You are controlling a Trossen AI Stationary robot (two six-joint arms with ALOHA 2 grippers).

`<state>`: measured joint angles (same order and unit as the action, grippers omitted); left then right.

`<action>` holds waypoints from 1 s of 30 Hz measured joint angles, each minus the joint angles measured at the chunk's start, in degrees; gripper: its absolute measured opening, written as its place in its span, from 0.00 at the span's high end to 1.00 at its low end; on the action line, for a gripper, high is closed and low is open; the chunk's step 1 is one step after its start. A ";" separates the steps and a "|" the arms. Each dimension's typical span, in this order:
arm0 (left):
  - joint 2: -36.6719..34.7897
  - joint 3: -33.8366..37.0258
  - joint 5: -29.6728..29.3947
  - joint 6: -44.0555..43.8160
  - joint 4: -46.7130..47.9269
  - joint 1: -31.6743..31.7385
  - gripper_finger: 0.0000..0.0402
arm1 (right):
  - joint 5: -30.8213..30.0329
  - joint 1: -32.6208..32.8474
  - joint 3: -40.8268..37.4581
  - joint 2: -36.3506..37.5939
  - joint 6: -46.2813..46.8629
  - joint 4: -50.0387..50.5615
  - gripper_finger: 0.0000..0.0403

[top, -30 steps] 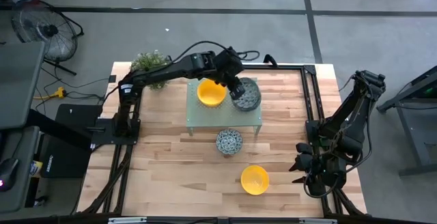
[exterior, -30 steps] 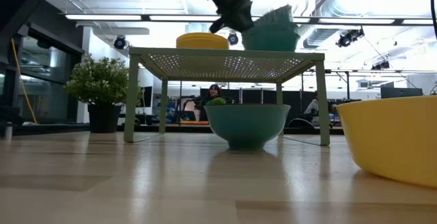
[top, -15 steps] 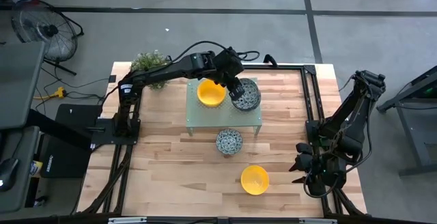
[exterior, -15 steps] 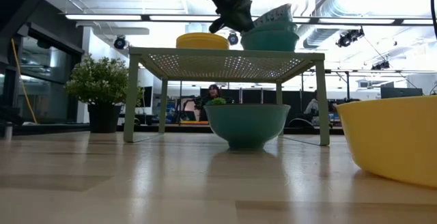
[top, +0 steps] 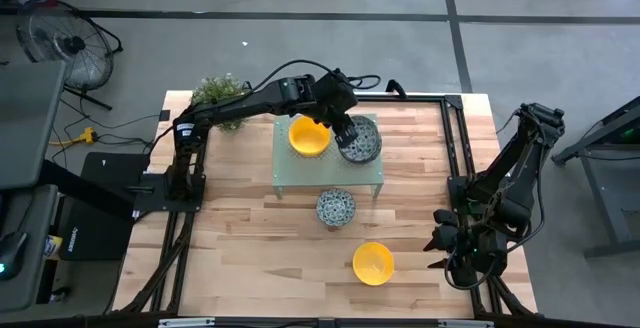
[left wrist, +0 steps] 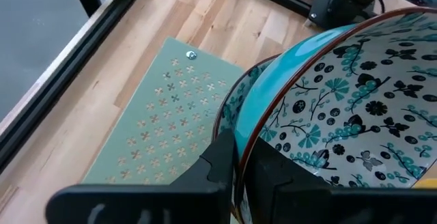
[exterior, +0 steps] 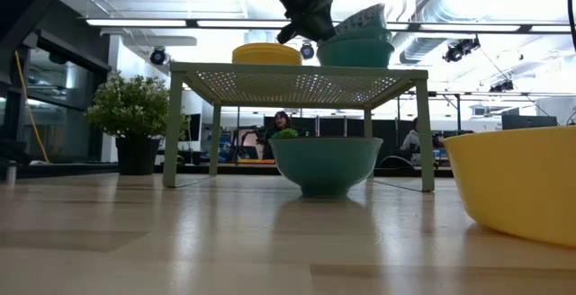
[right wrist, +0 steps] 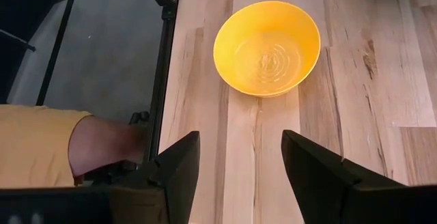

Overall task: Pick & Place Mini bowls
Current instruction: Stack the bottom left green patterned bowl on top of the green patterned bowl on the shelf

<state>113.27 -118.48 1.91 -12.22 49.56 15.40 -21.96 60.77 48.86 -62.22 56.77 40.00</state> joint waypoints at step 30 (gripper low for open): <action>-0.15 -6.16 3.56 0.13 9.29 -0.04 0.95 | 0.61 0.01 0.00 0.00 0.44 -0.02 0.52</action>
<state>113.12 -124.64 5.48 -12.10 58.85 15.35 -21.34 60.78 48.86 -62.22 57.21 39.99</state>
